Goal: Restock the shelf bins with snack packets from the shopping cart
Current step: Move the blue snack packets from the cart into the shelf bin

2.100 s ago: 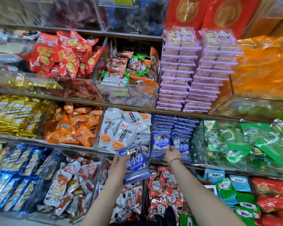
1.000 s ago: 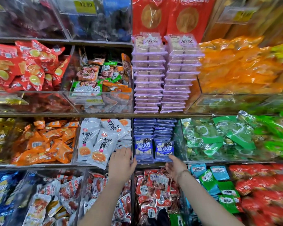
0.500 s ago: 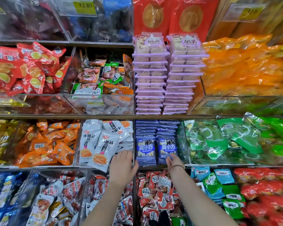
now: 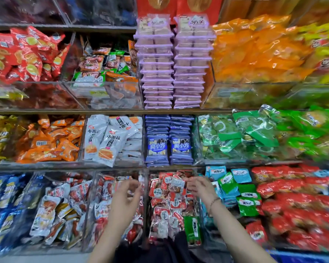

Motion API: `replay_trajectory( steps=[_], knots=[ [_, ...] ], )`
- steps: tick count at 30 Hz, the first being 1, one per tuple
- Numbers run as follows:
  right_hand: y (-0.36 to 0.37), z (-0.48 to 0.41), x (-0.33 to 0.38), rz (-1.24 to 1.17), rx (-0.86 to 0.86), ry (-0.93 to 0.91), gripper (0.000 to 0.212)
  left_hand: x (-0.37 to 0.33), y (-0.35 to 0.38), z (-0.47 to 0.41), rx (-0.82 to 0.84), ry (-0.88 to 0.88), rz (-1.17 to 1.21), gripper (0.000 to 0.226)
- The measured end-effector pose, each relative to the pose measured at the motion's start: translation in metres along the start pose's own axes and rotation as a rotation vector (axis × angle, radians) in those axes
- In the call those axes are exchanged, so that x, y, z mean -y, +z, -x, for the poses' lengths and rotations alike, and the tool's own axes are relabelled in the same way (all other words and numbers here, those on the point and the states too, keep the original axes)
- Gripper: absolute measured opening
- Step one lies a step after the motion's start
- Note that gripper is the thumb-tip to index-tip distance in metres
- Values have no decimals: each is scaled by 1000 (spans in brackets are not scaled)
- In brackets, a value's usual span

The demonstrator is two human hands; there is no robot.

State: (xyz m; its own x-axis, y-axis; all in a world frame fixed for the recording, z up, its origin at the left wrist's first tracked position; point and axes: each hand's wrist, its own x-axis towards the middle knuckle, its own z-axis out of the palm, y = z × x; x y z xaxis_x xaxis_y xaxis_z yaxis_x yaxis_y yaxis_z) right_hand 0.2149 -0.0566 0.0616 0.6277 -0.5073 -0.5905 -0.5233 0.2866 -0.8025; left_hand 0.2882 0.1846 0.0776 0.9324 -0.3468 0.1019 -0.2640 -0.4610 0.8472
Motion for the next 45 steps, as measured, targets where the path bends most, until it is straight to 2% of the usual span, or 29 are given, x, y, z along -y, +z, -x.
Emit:
replay_trajectory(
  steps=[2,5,7,9,11,15,21,25,32,37,41,43,45],
  knots=[
    [-17,22,-21,27,-3,-36,15,16,3,33,177,-143,-3,13],
    [-43,53,-63,36,-60,-14,14,45,1,79,480,-294,-141,13],
    [-57,72,-98,-6,-100,80,12,67,-1,105,589,-380,-186,16],
    [-68,92,-139,-26,-144,197,11,84,-5,129,638,-509,-130,12],
    [-75,120,-183,-48,-197,294,12,96,-13,151,632,-601,-98,10],
    [-94,189,-258,-109,-294,524,29,112,-26,190,640,-716,-129,12],
    [-129,256,-325,-108,-362,701,22,109,-10,224,707,-775,-163,13],
    [-158,271,-339,-137,-426,699,21,88,17,238,774,-781,-143,14],
    [-228,265,-341,-155,-452,609,25,45,93,257,887,-646,-221,14],
    [-306,253,-326,-74,-414,516,20,12,164,274,839,-633,-220,14],
    [-372,223,-316,-10,-403,447,26,-12,224,297,759,-732,-147,14],
    [-397,201,-316,-65,-415,433,26,-19,256,306,721,-764,-98,16],
    [-415,176,-314,-26,-359,440,23,-24,288,309,695,-766,-77,11]
  ],
)
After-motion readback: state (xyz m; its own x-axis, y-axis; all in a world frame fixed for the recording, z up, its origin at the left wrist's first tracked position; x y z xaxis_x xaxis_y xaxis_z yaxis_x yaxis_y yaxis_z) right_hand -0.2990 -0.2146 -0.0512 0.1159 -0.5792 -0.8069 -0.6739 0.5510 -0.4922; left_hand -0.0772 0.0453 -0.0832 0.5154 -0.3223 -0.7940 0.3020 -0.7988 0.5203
